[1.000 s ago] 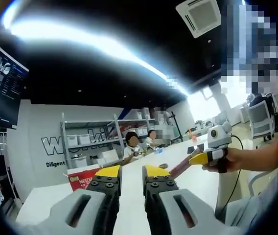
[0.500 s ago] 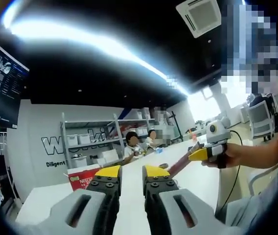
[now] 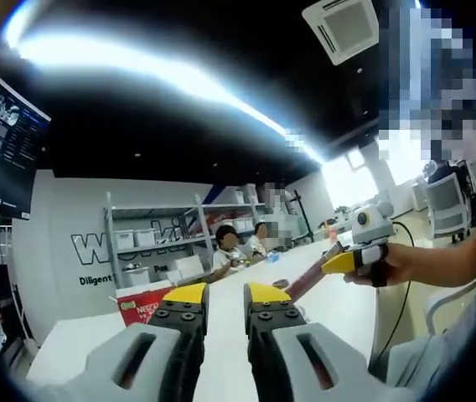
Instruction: Tear open the coffee pouch, take out the coffee, and pour the coffee from the pouch into the cup
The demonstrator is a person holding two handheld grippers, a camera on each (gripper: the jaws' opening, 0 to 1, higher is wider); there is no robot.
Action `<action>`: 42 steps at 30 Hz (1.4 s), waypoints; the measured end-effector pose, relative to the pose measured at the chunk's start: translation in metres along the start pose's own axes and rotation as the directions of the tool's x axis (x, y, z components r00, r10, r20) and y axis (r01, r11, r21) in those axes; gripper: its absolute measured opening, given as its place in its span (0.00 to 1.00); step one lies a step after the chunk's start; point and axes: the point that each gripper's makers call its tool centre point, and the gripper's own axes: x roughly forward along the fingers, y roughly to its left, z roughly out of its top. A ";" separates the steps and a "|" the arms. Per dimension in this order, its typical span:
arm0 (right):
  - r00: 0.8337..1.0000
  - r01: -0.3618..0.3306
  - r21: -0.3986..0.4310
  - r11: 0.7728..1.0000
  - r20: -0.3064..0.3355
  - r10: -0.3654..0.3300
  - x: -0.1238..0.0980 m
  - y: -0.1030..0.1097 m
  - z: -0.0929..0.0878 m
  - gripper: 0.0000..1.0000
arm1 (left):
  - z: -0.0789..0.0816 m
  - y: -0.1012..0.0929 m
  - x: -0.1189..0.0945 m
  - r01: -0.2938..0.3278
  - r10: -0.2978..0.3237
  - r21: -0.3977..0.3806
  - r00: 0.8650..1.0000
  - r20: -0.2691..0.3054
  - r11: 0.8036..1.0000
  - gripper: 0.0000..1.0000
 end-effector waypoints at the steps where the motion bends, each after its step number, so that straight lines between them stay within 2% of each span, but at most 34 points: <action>1: 1.000 -0.001 -0.006 1.000 -0.021 0.000 0.001 -0.001 -0.003 0.06 | 0.000 0.000 0.000 0.000 0.000 -0.001 1.000 0.001 1.000 0.19; 4: 1.000 -0.004 -0.003 1.000 -0.023 0.004 0.001 0.000 -0.003 0.06 | 0.000 0.000 0.000 0.001 -0.001 0.001 1.000 0.000 1.000 0.19; 11: 0.997 -0.017 -0.007 1.000 -0.078 0.016 0.009 0.000 -0.010 0.06 | 0.000 0.001 -0.001 -0.003 0.003 0.001 1.000 -0.001 1.000 0.19; 25: 0.998 -0.008 -0.015 1.000 -0.060 0.008 0.007 -0.001 -0.006 0.06 | 0.000 0.001 -0.001 -0.003 0.003 0.002 1.000 -0.003 1.000 0.19; 29: 0.999 -0.026 -0.004 1.000 -0.034 0.026 0.003 0.004 0.002 0.05 | 0.000 0.002 -0.002 -0.004 0.004 0.002 1.000 -0.001 1.000 0.19; 32: 0.999 -0.010 -0.026 1.000 -0.054 0.009 0.002 0.000 -0.001 0.05 | -0.001 0.001 -0.001 -0.002 0.002 -0.001 1.000 -0.002 1.000 0.19; 35: 0.999 -0.008 -0.010 1.000 -0.038 0.007 0.000 -0.002 0.001 0.05 | -0.002 -0.002 0.001 0.003 -0.003 0.005 1.000 -0.007 1.000 0.19; 38: 0.999 -0.002 -0.015 1.000 -0.048 0.001 0.001 -0.004 -0.002 0.05 | -0.001 -0.003 0.001 0.007 -0.007 0.002 1.000 -0.005 1.000 0.19; 40: 0.999 -0.002 -0.012 1.000 -0.041 0.002 0.000 -0.004 0.001 0.05 | 0.000 -0.007 0.002 0.020 -0.020 0.000 1.000 -0.001 1.000 0.20; 42: 0.999 0.000 -0.016 1.000 -0.035 0.000 0.001 -0.003 0.006 0.05 | 0.002 -0.021 0.006 0.072 -0.073 0.020 0.997 0.004 0.997 0.22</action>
